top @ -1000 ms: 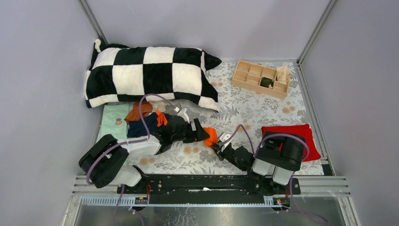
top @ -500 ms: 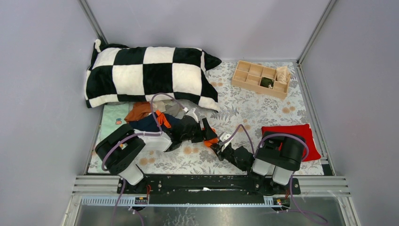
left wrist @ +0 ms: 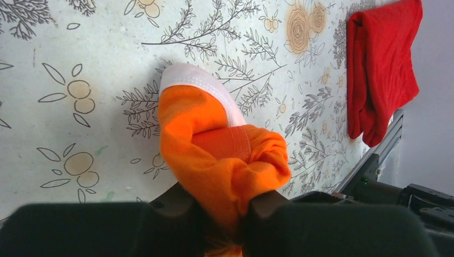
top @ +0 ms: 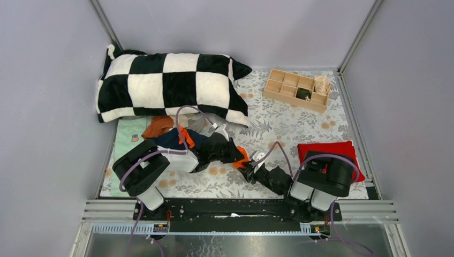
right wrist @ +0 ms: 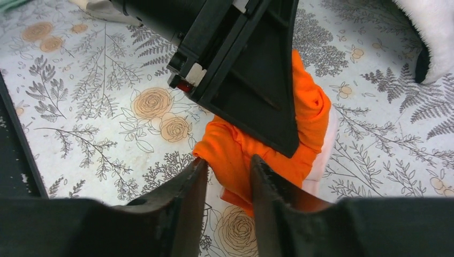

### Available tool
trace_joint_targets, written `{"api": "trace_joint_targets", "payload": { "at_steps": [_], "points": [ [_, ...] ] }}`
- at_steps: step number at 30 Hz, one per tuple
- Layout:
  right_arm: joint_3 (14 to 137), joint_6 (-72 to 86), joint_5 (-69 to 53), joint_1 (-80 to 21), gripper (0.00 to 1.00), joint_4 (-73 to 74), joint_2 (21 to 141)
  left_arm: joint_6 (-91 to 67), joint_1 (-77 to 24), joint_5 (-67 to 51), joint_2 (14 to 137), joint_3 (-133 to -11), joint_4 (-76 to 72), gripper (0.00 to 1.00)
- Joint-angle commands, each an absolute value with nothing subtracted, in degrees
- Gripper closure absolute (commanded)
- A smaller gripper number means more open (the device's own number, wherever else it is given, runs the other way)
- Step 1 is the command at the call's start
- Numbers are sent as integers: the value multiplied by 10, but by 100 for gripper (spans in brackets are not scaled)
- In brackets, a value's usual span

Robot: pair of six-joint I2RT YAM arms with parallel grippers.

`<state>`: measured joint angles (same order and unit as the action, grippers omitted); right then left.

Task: Roll the underwear
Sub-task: Pick up the underwear from the center of the board.

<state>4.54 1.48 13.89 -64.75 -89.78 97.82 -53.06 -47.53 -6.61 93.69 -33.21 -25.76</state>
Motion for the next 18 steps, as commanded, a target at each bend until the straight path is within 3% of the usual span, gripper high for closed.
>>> {"api": "trace_joint_targets", "payload": {
  "at_steps": [1,4,6,13,18],
  "points": [
    [33,29,143,-647,54,-911,913,-494,-481,-62,929,-341,-252,93],
    [30,39,139,-647,36,-818,835,-461,-481,-59,931,-362,-220,100],
    [36,48,136,-647,30,-726,759,-429,-481,-51,932,-380,-185,100],
    [95,128,212,-646,24,-341,437,-351,-481,-49,907,-384,-119,100],
    [143,229,287,-646,24,-154,358,-303,-481,-86,885,-364,-105,100]
  ]
}}
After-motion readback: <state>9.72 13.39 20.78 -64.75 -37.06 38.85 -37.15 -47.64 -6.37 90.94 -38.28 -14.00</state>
